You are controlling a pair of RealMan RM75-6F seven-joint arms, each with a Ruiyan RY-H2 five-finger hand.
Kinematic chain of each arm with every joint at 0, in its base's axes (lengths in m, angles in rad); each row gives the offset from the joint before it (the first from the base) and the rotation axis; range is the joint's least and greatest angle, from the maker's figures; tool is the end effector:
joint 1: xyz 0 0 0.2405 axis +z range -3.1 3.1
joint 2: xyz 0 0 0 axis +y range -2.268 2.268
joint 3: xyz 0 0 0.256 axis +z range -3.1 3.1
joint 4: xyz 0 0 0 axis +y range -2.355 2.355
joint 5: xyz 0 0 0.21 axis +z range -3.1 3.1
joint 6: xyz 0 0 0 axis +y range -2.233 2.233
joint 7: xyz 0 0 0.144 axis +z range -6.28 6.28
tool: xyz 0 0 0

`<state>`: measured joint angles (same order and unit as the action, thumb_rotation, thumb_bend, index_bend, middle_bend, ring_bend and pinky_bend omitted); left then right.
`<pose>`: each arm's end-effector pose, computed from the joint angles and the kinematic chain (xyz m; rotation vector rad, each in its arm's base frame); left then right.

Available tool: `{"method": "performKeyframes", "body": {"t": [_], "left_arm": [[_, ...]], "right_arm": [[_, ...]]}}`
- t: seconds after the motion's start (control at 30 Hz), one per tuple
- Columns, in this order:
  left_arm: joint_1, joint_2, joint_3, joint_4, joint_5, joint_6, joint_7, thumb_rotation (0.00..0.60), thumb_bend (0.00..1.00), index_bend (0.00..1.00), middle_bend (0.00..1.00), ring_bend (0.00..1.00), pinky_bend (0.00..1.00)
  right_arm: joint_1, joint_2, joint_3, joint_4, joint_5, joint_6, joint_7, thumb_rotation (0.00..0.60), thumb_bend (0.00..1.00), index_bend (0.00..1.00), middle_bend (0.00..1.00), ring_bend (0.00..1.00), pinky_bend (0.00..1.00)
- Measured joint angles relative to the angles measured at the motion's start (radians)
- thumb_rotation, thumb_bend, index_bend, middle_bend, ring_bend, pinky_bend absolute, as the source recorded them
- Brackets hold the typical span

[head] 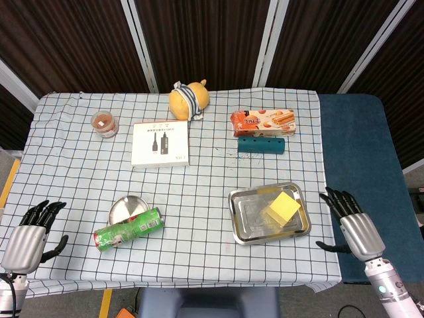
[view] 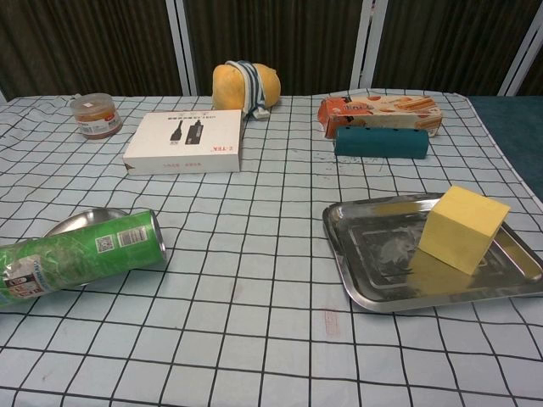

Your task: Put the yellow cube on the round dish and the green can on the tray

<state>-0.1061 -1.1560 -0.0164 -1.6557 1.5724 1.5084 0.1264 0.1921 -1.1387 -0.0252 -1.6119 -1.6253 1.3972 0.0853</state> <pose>-0.2867 0.1786 0.1386 -1.4811 -0.8286 -0.9219 -0.2846 -0.1936 0.1244 1.6174 -0.9843 1.0069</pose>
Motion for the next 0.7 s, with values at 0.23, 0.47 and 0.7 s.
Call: {"method": "performKeyframes", "body": {"t": [0.23,0.47,0.7], "left_arm": [[0.000,0.000,0.002,-0.005,0.003,-0.002,0.007,0.600,0.36,0.15,0.17,0.10,0.19],[0.003,0.001,0.000,-0.002,-0.004,0.002,0.001,0.600,0.36,0.15,0.17,0.10,0.19],[0.013,0.007,-0.001,-0.019,0.000,0.020,0.010,0.600,0.36,0.15,0.17,0.10,0.19]], "right_arm": [[-0.005,0.003,0.003,0.000,0.004,0.004,0.006,0.600,0.05,0.00,0.00,0.00,0.08],[0.009,0.002,0.012,0.008,-0.002,-0.008,0.004,0.600,0.05,0.00,0.00,0.00,0.08],[0.067,0.008,0.036,0.009,0.049,-0.129,-0.028,0.600,0.05,0.00,0.00,0.00,0.08]]}}
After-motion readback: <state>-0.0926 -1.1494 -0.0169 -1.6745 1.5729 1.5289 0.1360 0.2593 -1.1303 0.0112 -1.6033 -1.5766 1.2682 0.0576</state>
